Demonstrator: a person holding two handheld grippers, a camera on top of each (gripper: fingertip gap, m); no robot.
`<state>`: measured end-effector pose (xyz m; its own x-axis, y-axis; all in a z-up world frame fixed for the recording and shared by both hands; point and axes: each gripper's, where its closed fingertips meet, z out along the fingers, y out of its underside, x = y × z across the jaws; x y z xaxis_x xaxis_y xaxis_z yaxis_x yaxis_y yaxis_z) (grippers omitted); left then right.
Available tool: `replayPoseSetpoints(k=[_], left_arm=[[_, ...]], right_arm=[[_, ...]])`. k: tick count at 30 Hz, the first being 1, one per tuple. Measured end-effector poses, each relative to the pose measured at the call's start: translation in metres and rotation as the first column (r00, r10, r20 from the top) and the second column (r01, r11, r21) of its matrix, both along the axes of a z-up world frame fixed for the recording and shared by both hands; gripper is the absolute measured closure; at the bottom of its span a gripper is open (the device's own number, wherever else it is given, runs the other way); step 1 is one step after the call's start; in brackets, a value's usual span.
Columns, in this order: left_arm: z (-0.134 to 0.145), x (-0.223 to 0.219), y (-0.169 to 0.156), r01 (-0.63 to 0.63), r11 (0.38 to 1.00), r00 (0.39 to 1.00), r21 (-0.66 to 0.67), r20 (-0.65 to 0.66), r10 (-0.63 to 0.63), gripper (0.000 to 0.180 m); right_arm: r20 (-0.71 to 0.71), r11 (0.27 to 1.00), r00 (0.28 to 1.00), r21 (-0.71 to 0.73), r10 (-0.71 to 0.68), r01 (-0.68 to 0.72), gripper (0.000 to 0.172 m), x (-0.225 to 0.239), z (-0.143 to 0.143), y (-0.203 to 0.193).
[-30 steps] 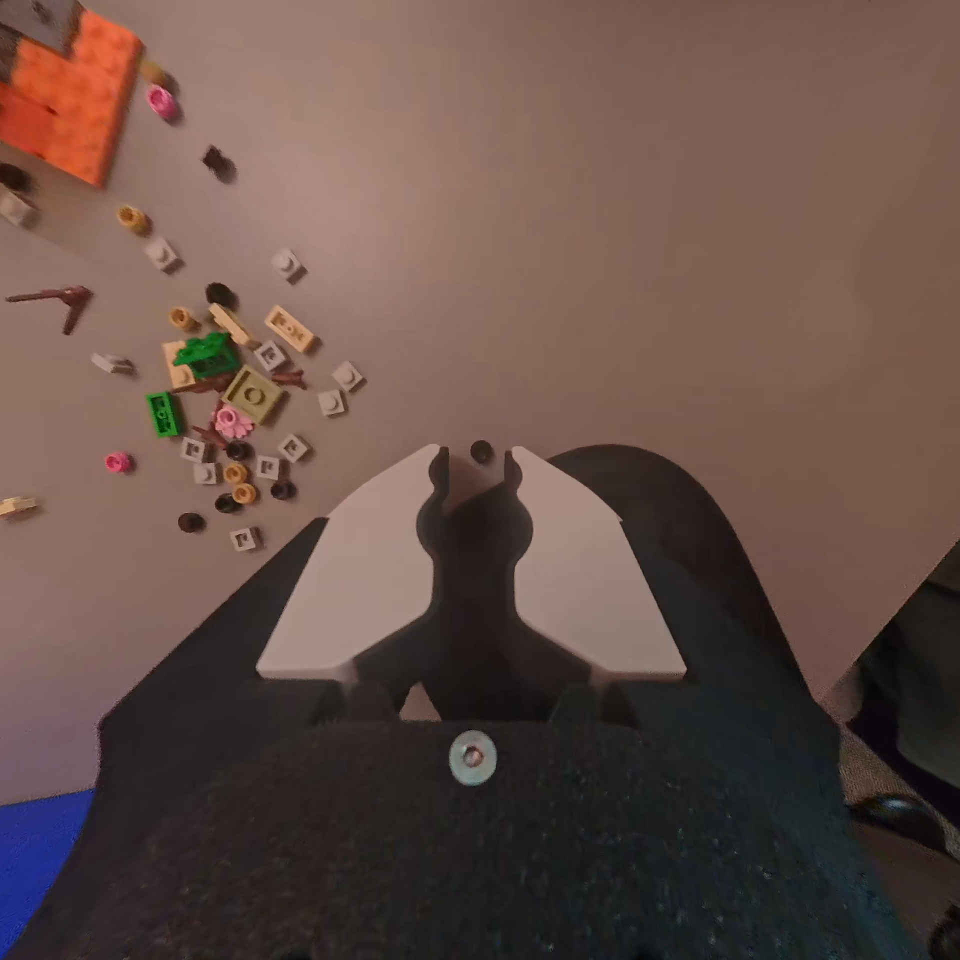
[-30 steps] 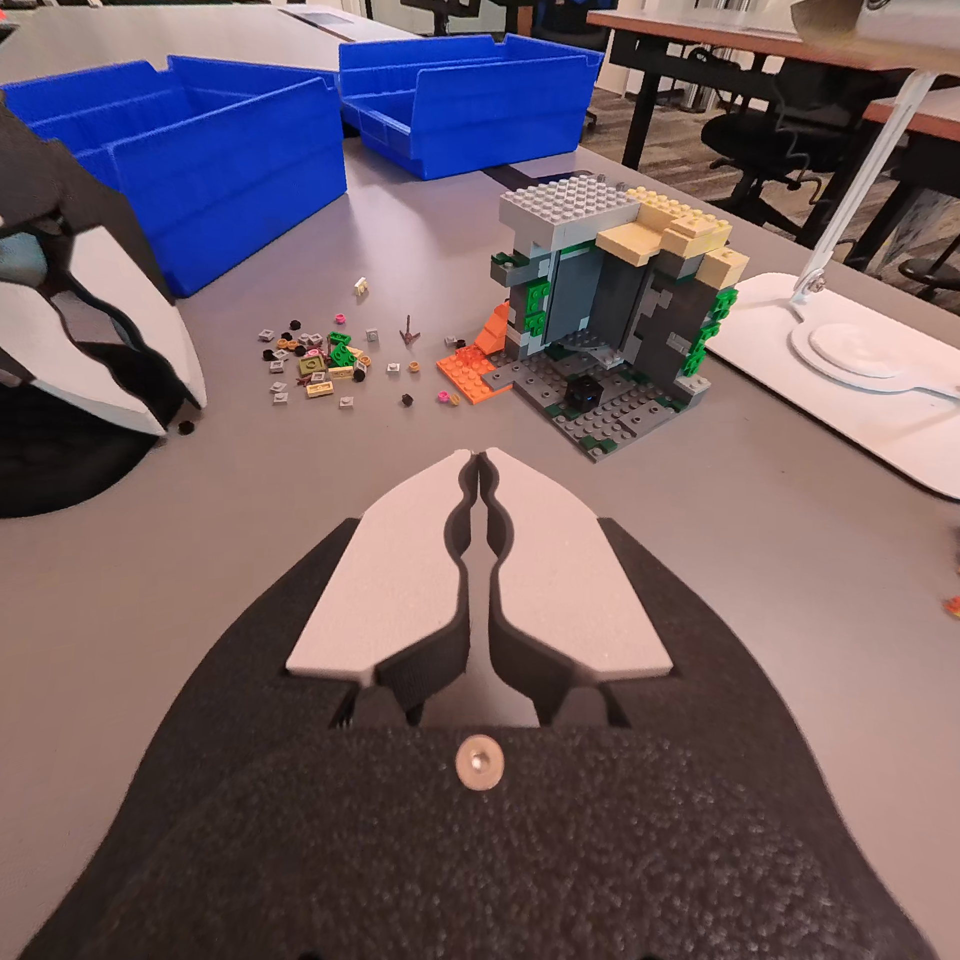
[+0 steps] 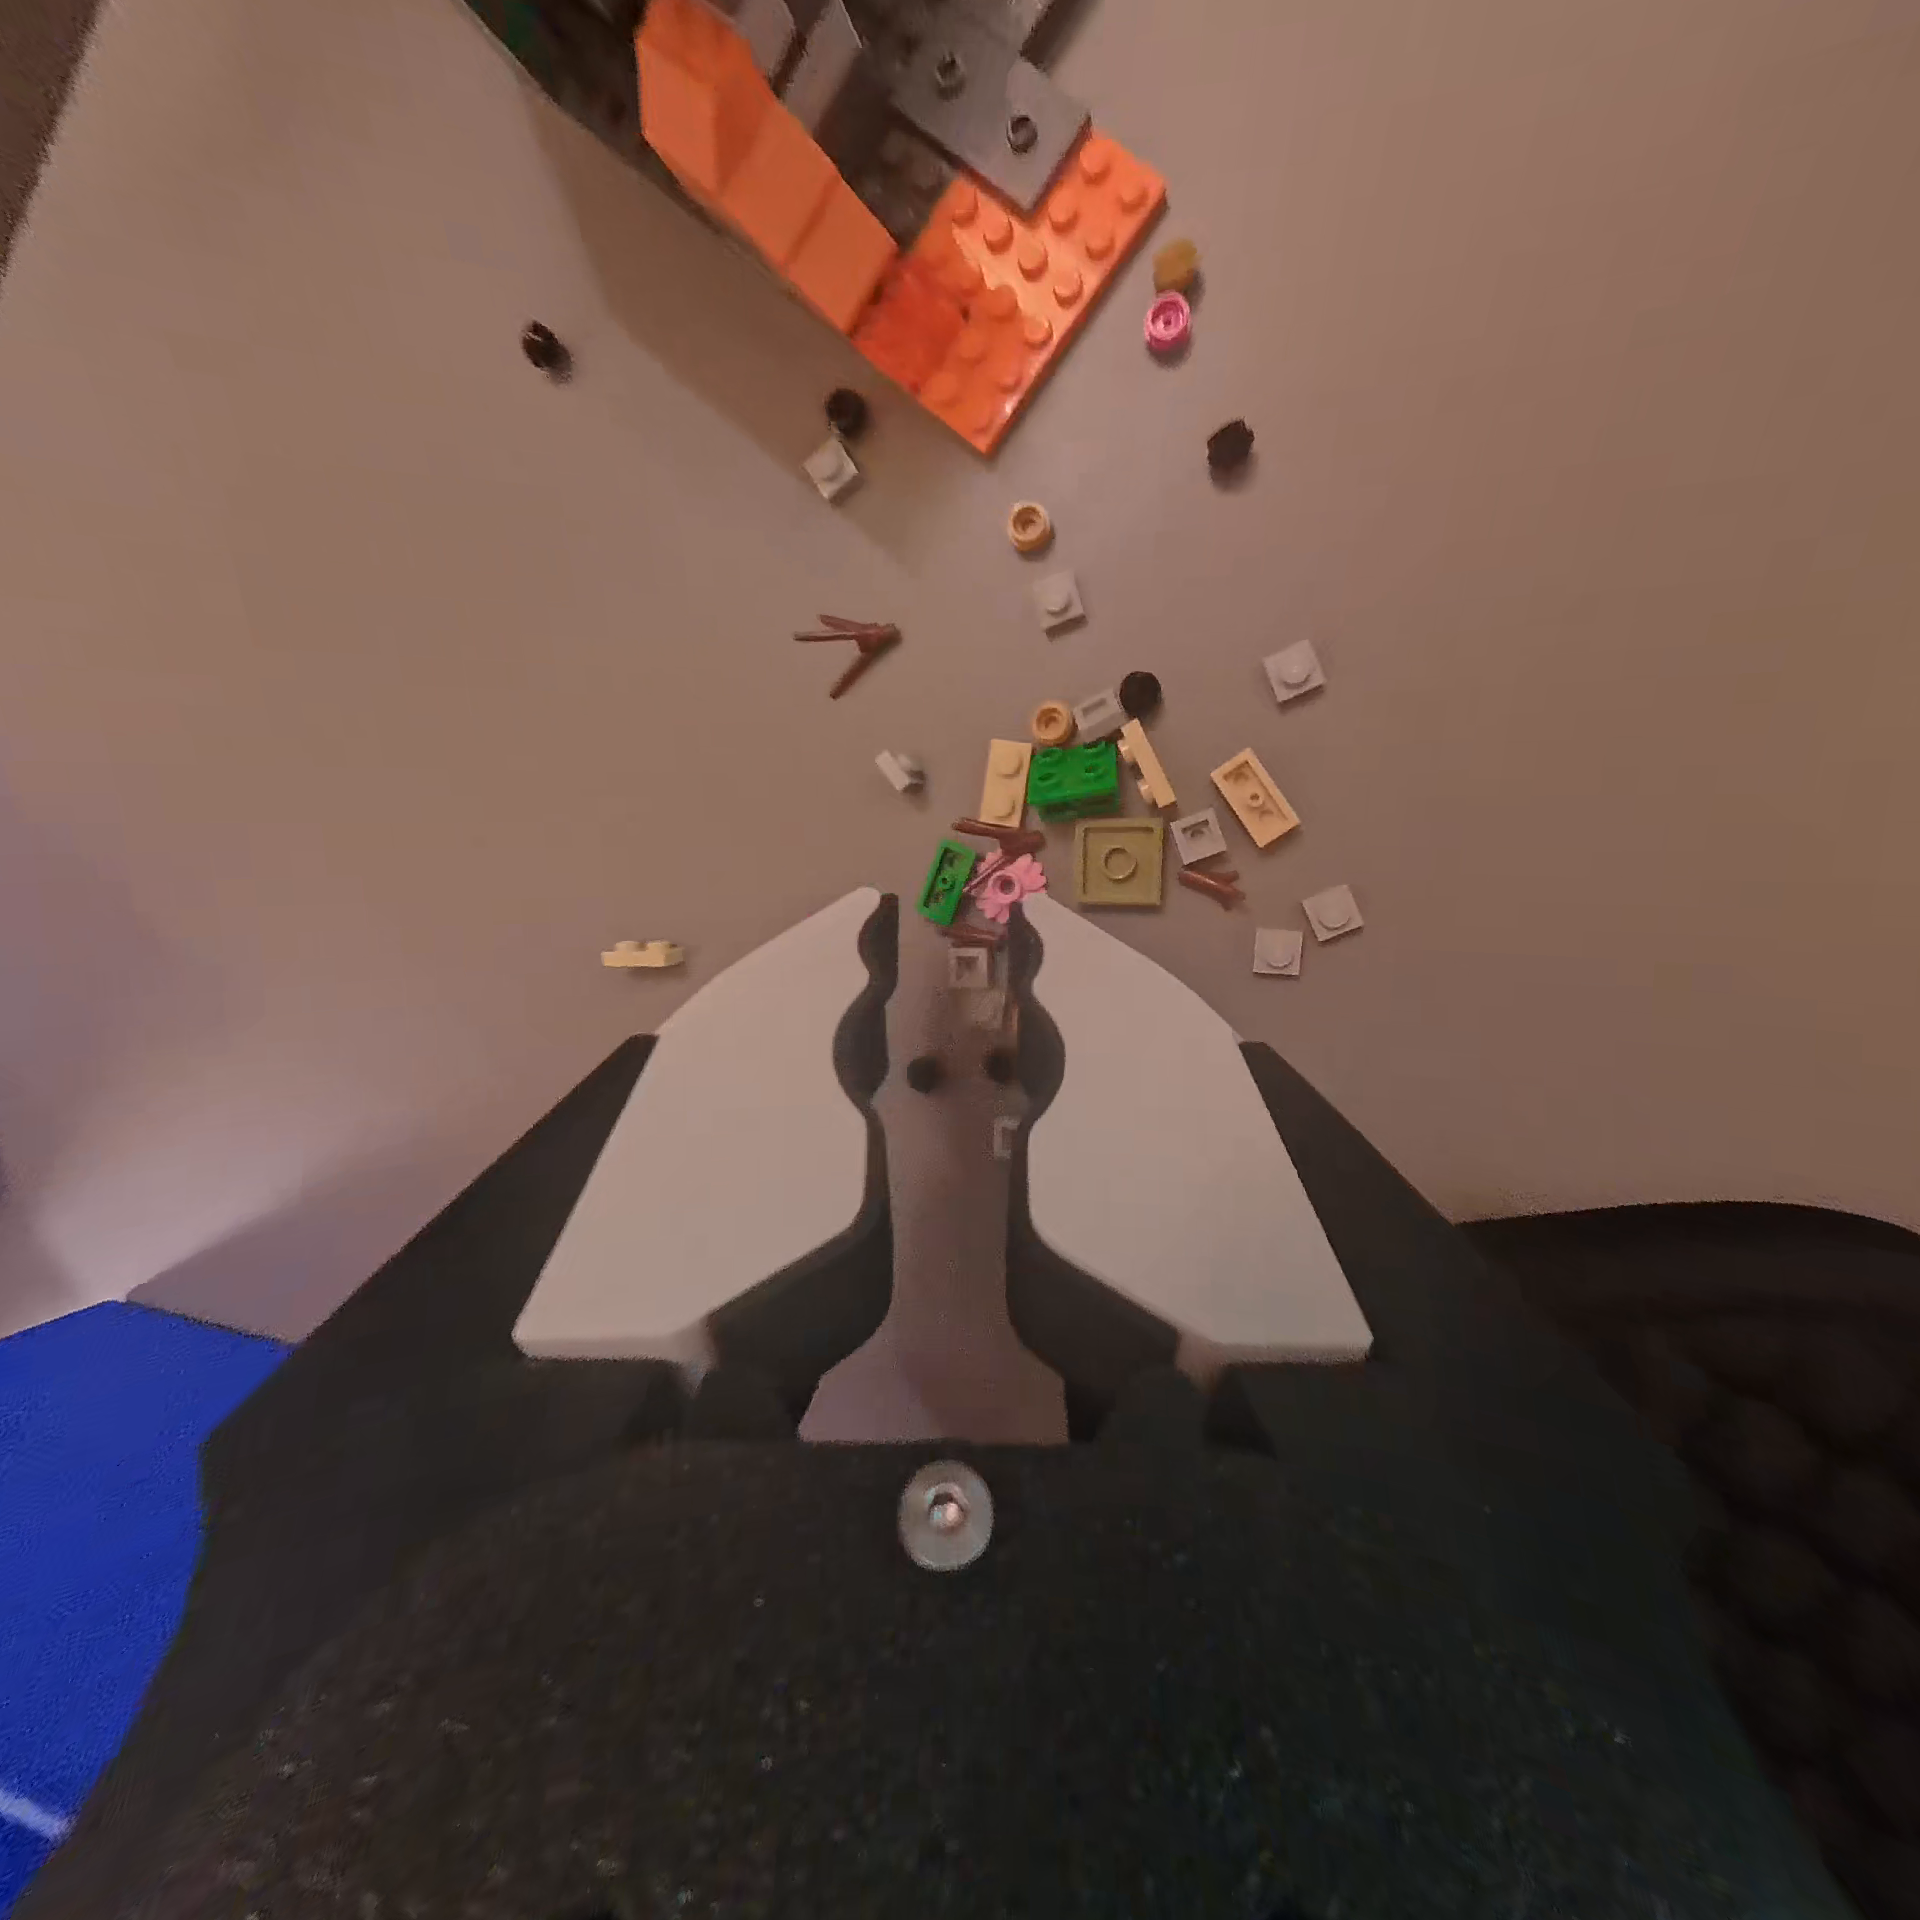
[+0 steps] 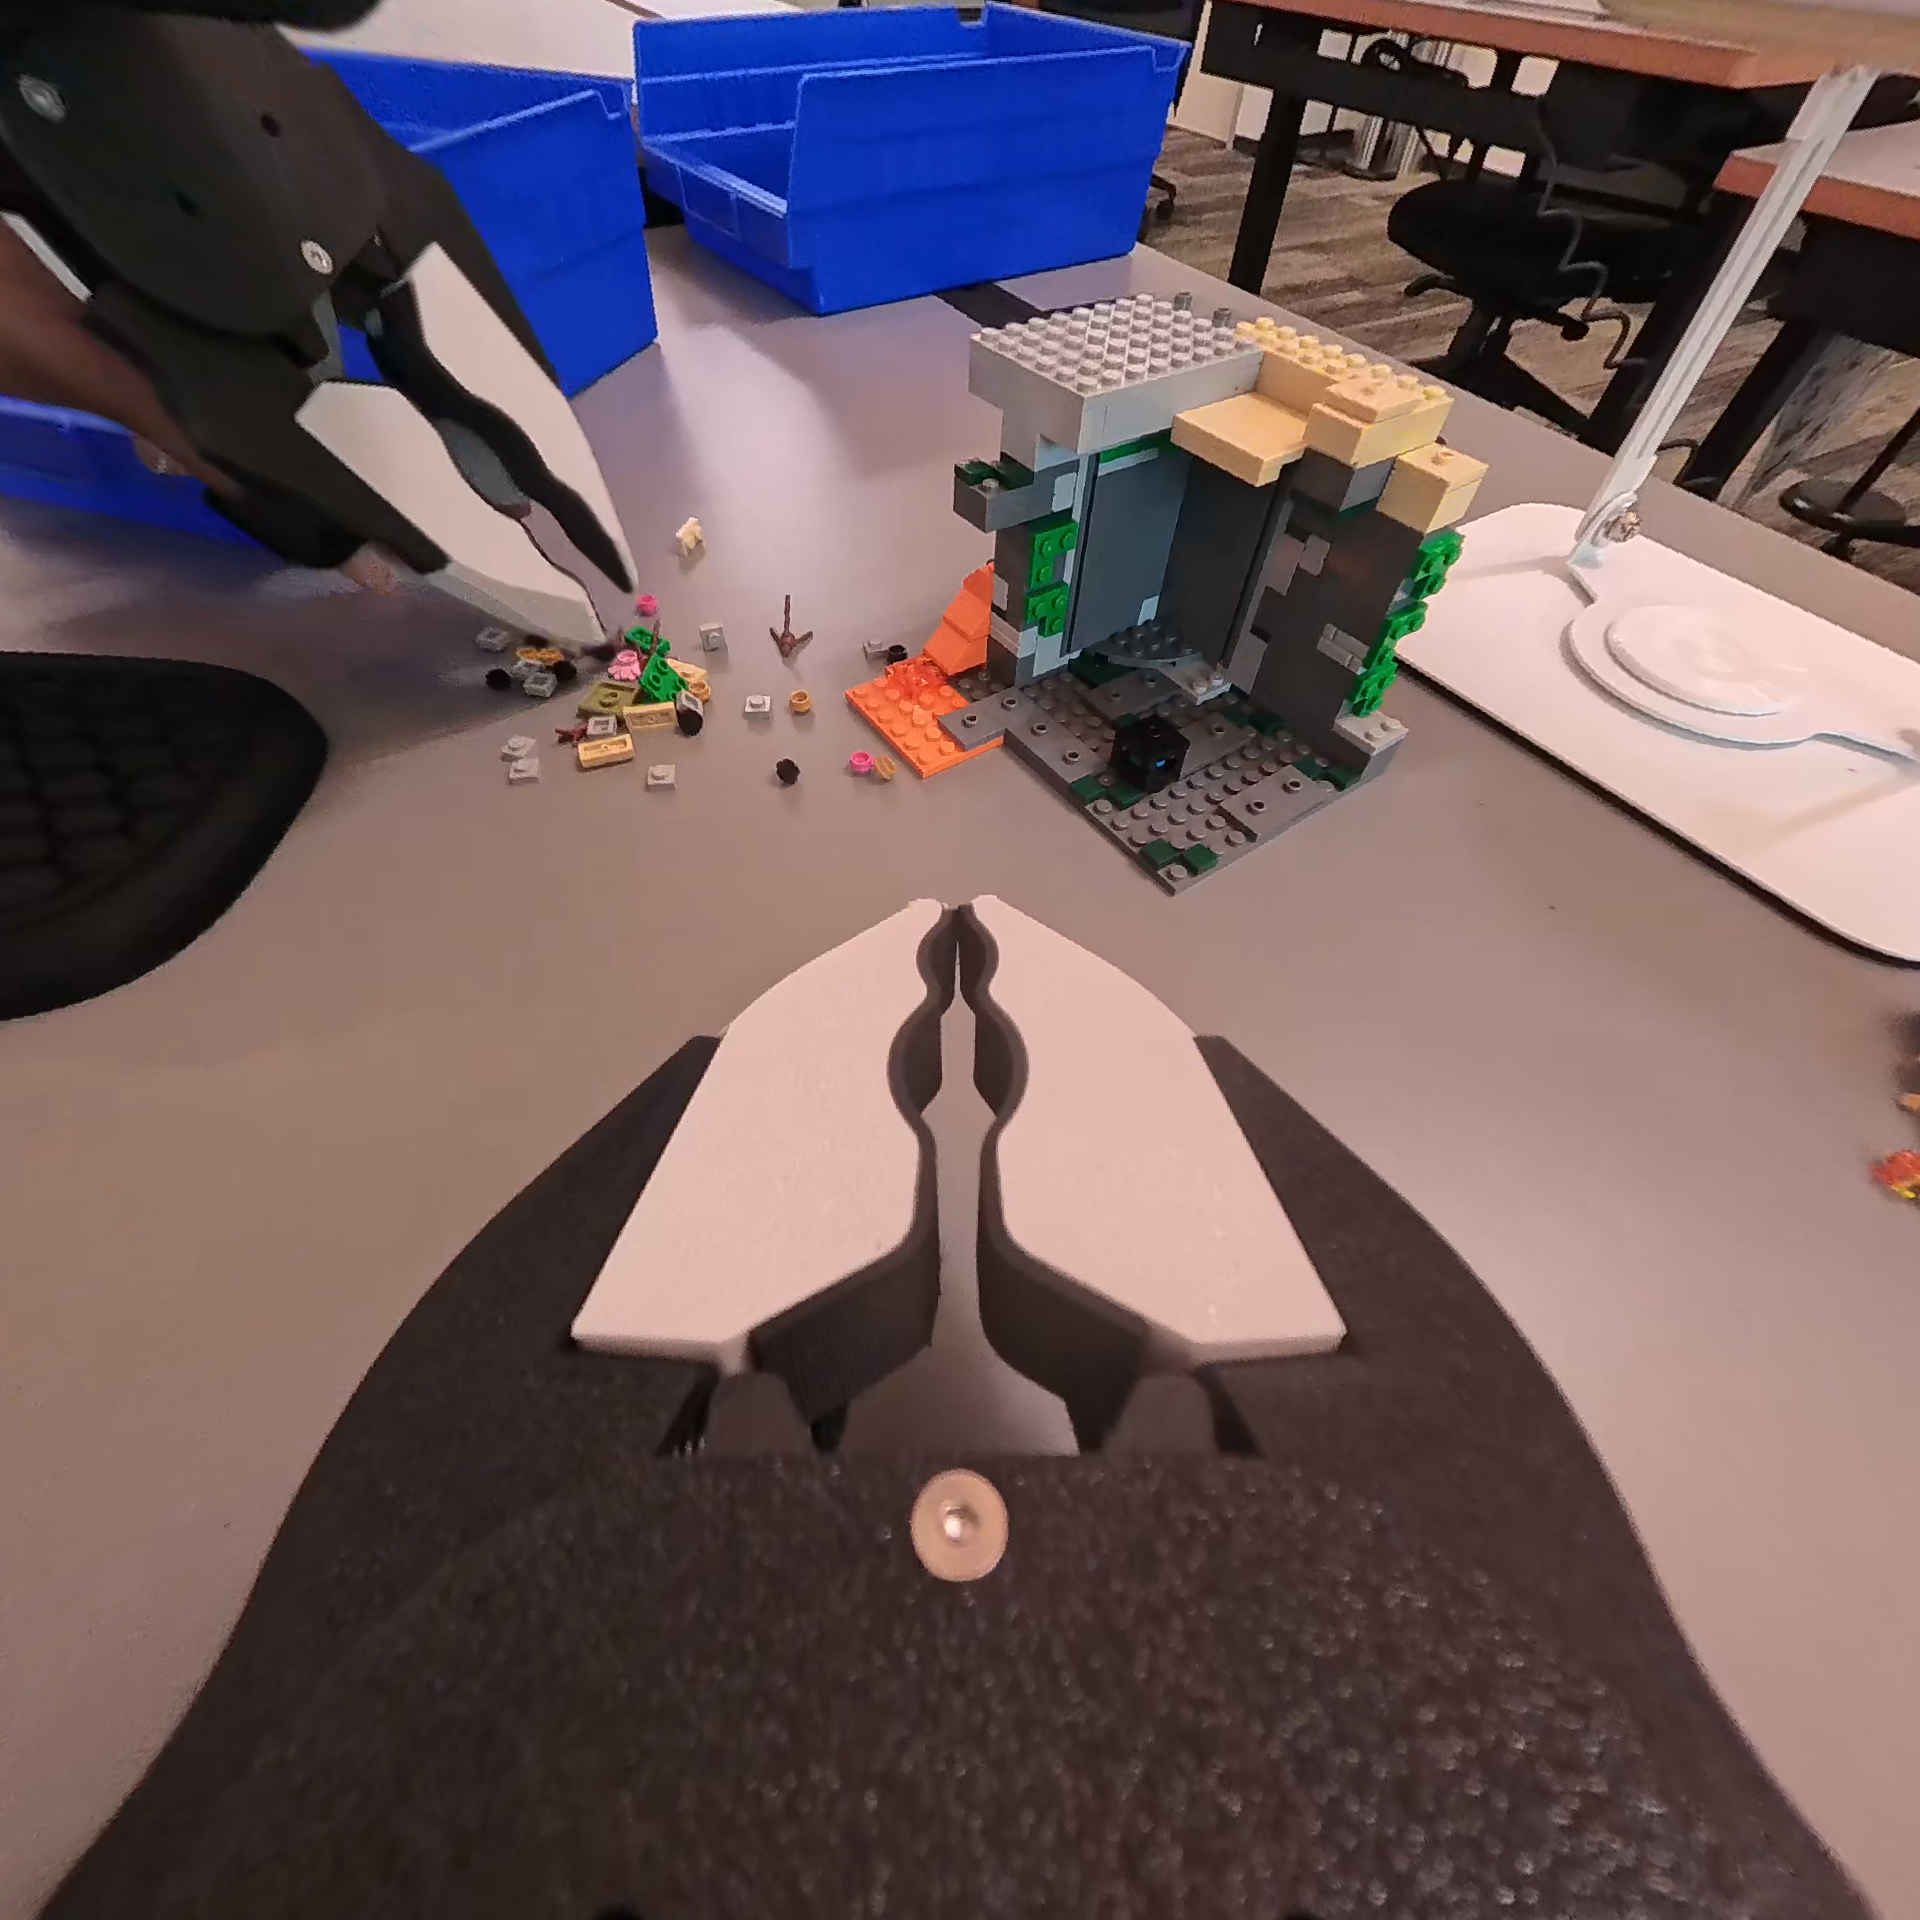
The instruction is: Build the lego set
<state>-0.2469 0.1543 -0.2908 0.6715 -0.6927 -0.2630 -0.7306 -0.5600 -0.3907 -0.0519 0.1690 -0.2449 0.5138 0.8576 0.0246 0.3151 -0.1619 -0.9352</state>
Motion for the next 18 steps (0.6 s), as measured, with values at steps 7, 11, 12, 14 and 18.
replayPoseSetpoints(k=[7,11,12,14,18], left_arm=[[0.020,0.025,-0.012,0.075,0.997,0.986,0.010,0.151,-0.076,0.158],[0.007,0.029,-0.010,0.126,0.992,0.987,-0.005,0.100,-0.125,0.158],[0.002,0.028,-0.009,0.148,0.989,0.986,-0.017,0.080,-0.147,0.157],[-0.003,0.028,-0.005,0.208,0.978,0.978,-0.033,0.030,-0.207,0.158],[-0.011,0.025,0.000,0.325,0.942,0.940,-0.081,-0.080,-0.331,0.159]], right_arm=[[-0.018,1.000,1.000,0.012,0.018,-0.018,0.172,-0.001,0.008,-0.004],[-0.021,0.999,0.999,0.016,0.030,-0.029,0.172,-0.003,0.010,-0.006],[-0.021,0.999,0.999,0.016,0.032,-0.032,0.172,-0.003,0.010,-0.006],[-0.019,0.999,0.999,0.014,0.038,-0.038,0.172,-0.004,0.010,-0.007],[-0.018,0.999,0.999,0.024,0.044,-0.043,0.172,-0.003,0.013,-0.009]])
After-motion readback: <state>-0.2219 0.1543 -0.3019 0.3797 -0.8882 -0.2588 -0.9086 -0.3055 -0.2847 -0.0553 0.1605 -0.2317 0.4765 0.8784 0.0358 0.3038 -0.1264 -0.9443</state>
